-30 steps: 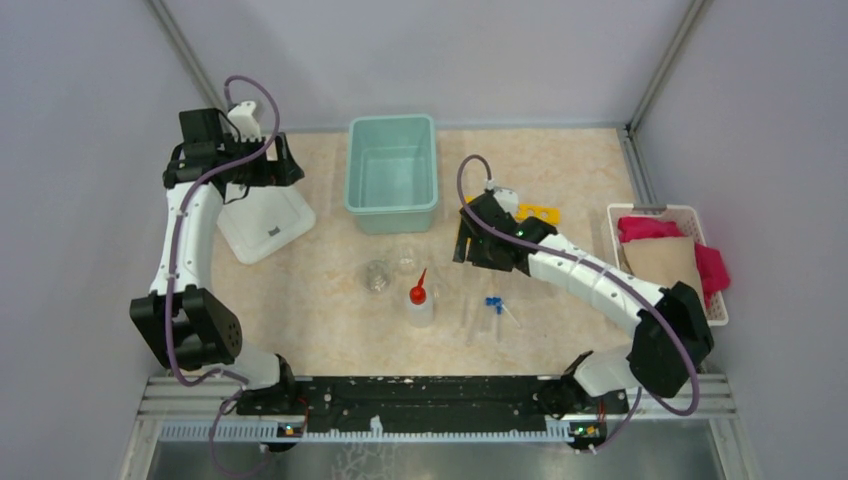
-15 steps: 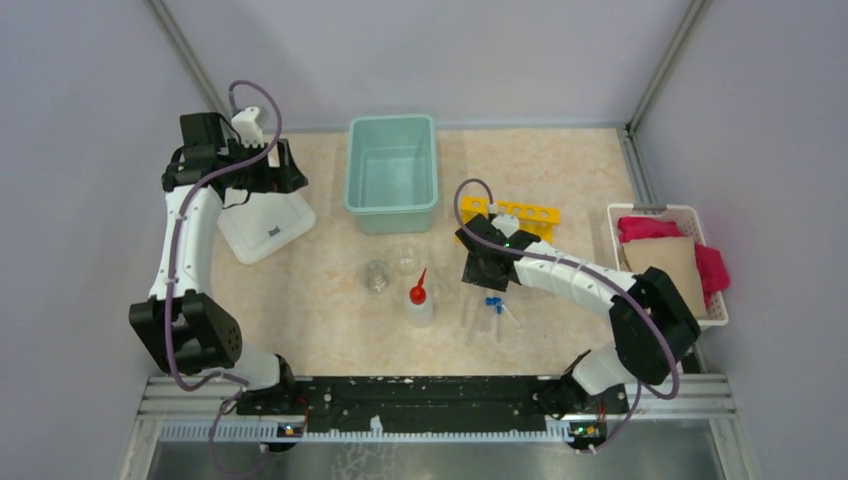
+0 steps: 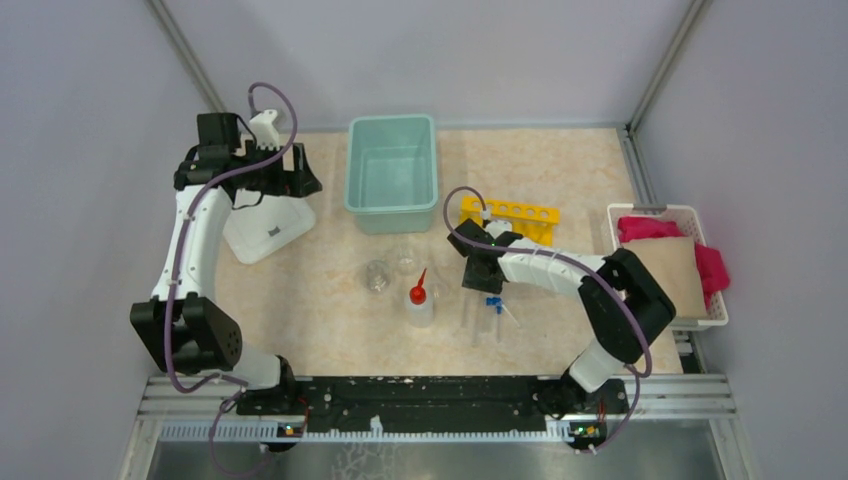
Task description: Organize the chemistry lab equipment
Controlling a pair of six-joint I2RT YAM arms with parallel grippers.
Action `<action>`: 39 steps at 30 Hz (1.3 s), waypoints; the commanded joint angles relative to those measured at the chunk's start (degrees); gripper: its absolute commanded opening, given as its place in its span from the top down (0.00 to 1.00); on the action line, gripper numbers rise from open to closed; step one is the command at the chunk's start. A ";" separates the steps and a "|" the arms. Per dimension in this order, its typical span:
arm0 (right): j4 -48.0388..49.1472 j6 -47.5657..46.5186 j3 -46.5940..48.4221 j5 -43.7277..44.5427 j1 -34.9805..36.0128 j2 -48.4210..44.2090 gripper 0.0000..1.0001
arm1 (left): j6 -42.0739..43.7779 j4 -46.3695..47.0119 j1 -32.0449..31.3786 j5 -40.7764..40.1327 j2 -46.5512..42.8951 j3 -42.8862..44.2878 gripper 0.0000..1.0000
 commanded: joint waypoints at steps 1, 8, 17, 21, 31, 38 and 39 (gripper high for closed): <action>2.39 0.38 -0.25 1.86 0.71 1.64 0.62 | 0.65 -1.54 -0.36 0.54 -1.68 1.19 0.01; 3.65 -0.01 -0.43 1.39 0.73 3.46 0.70 | 2.75 -5.36 -1.92 1.04 -2.01 2.56 0.01; -0.41 -1.68 4.86 2.45 0.66 0.38 0.99 | 0.38 -8.86 -4.18 1.11 -1.09 6.96 0.01; -4.29 -2.90 8.94 3.97 0.67 -4.13 1.00 | 0.70 -11.66 -6.10 3.82 -0.01 10.82 0.01; -6.63 -8.50 26.20 5.59 3.96 -12.03 1.00 | 1.28 -14.02 -9.41 18.44 -4.30 12.80 0.01; 4.49 -12.22 34.79 5.05 5.90 -10.45 1.00 | 1.57 -9.31 -17.13 21.47 -9.20 3.23 0.01; 6.04 -12.55 35.80 5.42 6.56 -9.83 1.00 | 1.24 -8.77 -18.12 21.84 -9.49 2.38 0.01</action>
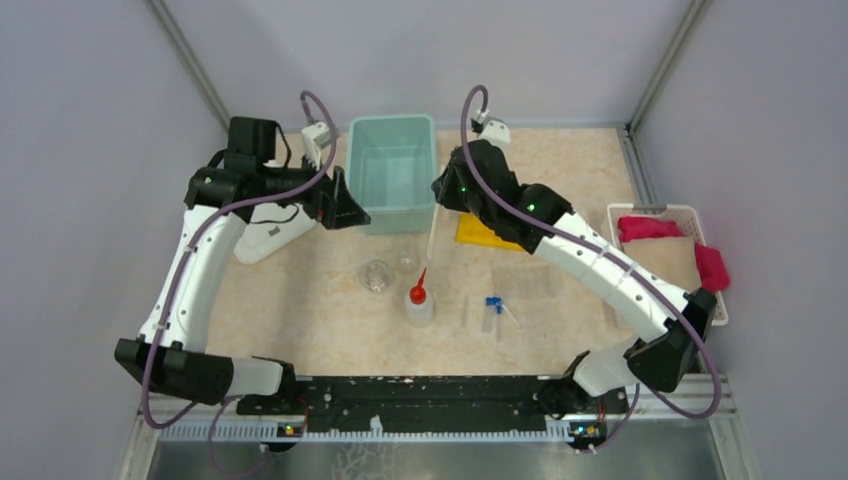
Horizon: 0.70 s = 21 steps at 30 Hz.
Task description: Organize the chemistry lab equipment
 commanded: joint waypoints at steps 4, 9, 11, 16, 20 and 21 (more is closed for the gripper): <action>11.47 -2.17 6.84 2.02 4.62 3.56 1.00 | -2.52 7.52 -5.97 2.69 -3.13 -6.98 0.01; 13.95 -1.52 9.46 3.47 6.61 6.11 1.00 | -3.78 8.84 -7.66 3.89 -3.41 -9.35 0.01; 15.18 -1.04 10.06 3.04 7.06 6.75 1.00 | -4.34 9.65 -8.52 4.07 -3.20 -9.86 0.04; 15.80 1.09 10.82 1.97 7.49 7.81 1.00 | -4.41 9.93 -9.51 4.38 -1.55 -9.13 0.15; 16.81 3.29 9.24 0.90 7.47 6.96 1.00 | -4.79 10.33 -9.78 5.01 -1.33 -9.32 0.25; 17.11 3.93 9.01 0.37 7.49 6.84 1.00 | -4.82 10.62 -9.75 5.13 -1.44 -9.47 0.27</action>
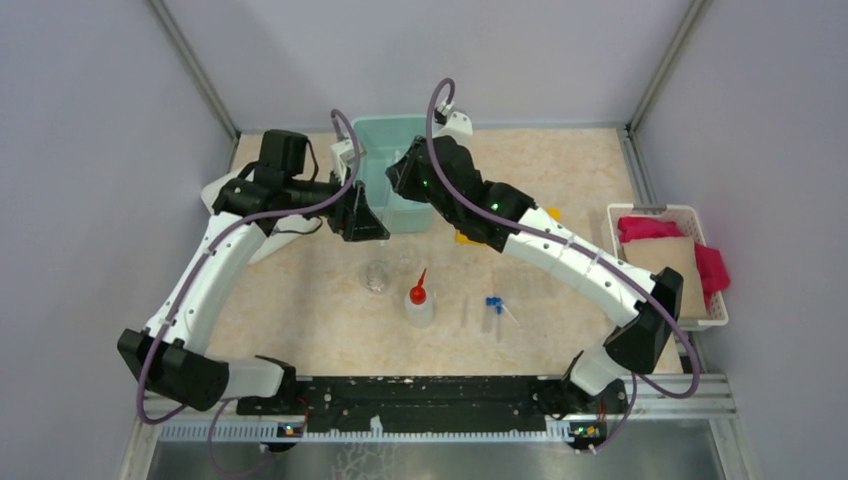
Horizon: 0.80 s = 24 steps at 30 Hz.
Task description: Organize the chemistry lab equipment
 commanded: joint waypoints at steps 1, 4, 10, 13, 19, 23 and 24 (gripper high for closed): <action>4.25 3.38 1.57 -1.50 0.63 -1.27 1.00 | -0.50 2.41 -0.57 2.37 -0.01 -0.09 0.30; 4.17 4.11 1.69 -2.40 0.62 -1.43 1.00 | -1.19 3.10 -0.83 3.15 -0.07 -0.52 0.36; 4.40 4.26 0.84 -3.16 0.63 -2.01 1.00 | -1.62 4.37 -1.12 4.00 -0.32 -1.67 0.56; 3.79 3.83 0.73 -4.37 0.62 -2.42 1.00 | -0.41 4.43 -1.13 4.23 -0.60 -2.25 0.72; -1.33 2.11 1.69 -13.59 -2.27 -2.90 0.65 | 2.41 8.86 -1.08 3.73 -4.17 -5.26 0.90; -10.32 -1.76 7.38 -23.37 -5.57 -0.25 0.44 | 5.64 9.43 -1.18 3.43 -5.51 -5.76 0.92; -11.94 -3.31 8.73 -25.65 -5.93 0.48 0.41 | 6.24 9.29 -1.21 3.46 -5.52 -5.76 0.93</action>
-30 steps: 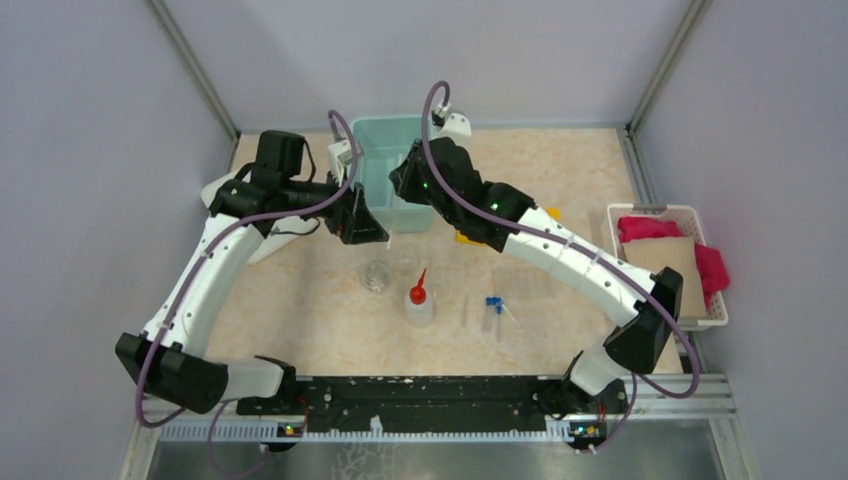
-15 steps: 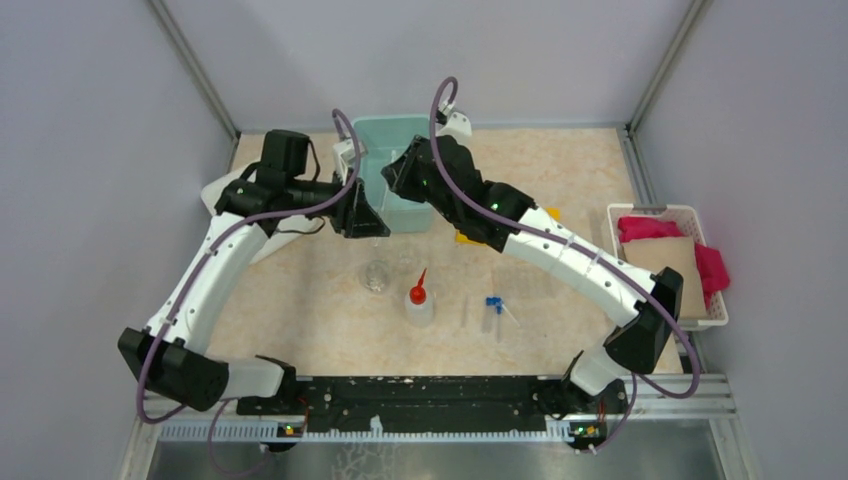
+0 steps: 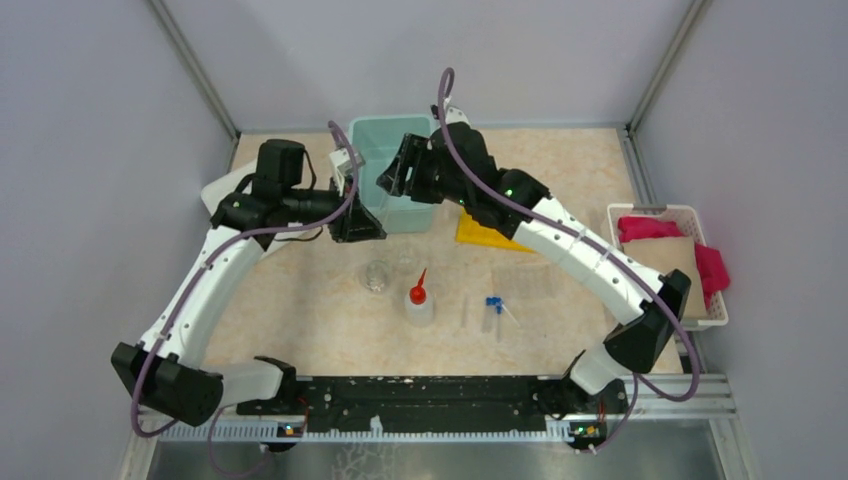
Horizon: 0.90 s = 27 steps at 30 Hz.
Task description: Organize the chemistry lab equipment
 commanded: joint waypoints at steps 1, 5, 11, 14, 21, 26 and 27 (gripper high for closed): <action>-7.90 -5.84 8.28 -11.50 -2.32 1.92 0.40 | 5.43 3.07 -0.52 2.32 -2.13 -0.12 0.93; -12.45 -9.07 13.65 -15.26 -2.62 4.78 0.43 | 6.42 3.09 -0.53 2.06 -1.93 -0.88 0.93; -15.13 -10.82 17.09 -18.73 -2.58 6.96 0.62 | 7.40 3.59 -0.48 0.77 -2.01 -2.21 0.94; -17.69 -11.76 19.09 -18.66 -2.58 7.96 0.75 | 7.92 3.63 -0.53 0.38 -1.98 -2.59 0.94; -25.11 -15.37 25.14 -15.04 -3.22 9.24 1.00 | 5.43 4.84 -0.53 -3.47 -1.19 -2.75 0.17; -30.79 -18.63 26.34 -0.40 -6.39 7.70 1.00 | -0.47 0.64 -0.27 -13.25 3.28 2.99 0.01; -30.95 -19.11 25.31 3.26 -7.12 6.57 1.00 | -1.01 -0.54 0.06 -13.88 4.43 4.28 0.01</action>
